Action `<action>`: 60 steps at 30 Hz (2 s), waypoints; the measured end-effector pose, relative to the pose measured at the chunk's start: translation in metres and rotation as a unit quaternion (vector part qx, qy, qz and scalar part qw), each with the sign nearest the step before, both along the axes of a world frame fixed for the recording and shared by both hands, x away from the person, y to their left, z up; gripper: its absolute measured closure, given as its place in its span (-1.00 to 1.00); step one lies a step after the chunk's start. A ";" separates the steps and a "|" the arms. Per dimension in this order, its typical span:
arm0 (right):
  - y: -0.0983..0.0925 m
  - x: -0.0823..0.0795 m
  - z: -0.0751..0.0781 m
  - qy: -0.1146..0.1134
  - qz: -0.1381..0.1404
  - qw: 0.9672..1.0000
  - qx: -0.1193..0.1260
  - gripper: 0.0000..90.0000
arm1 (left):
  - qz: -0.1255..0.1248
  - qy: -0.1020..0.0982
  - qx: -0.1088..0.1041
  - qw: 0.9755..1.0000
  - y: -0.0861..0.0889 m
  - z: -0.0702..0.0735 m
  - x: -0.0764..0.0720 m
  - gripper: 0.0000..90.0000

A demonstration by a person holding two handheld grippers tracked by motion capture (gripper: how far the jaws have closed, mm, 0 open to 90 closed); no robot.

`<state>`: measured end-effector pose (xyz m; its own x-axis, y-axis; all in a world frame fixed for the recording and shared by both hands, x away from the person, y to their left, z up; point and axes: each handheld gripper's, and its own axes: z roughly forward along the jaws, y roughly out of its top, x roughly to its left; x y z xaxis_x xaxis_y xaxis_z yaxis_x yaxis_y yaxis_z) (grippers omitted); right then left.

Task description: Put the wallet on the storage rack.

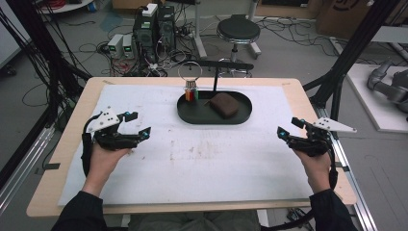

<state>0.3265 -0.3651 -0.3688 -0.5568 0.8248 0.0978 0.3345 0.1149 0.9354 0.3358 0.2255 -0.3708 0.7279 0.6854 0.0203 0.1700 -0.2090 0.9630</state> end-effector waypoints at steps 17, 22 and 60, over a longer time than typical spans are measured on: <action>0.011 0.014 -0.010 0.011 0.014 1.000 -0.016 -0.54 | 0.023 0.011 -0.004 1.000 0.019 -0.008 -0.008 -0.47; 0.009 0.015 -0.010 0.008 0.009 1.000 -0.012 -0.54 | 0.028 0.011 -0.006 1.000 0.023 -0.006 -0.011 -0.47; 0.006 0.018 -0.015 0.019 0.012 1.000 -0.019 -0.54 | 0.034 0.014 -0.010 0.999 0.029 -0.006 -0.008 -0.47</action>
<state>0.3449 -0.3594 -0.3833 -0.5737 0.8144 0.0874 0.3662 0.1596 0.9167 0.3277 0.2546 -0.3770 0.6804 0.7327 -0.0132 0.2097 -0.1774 0.9615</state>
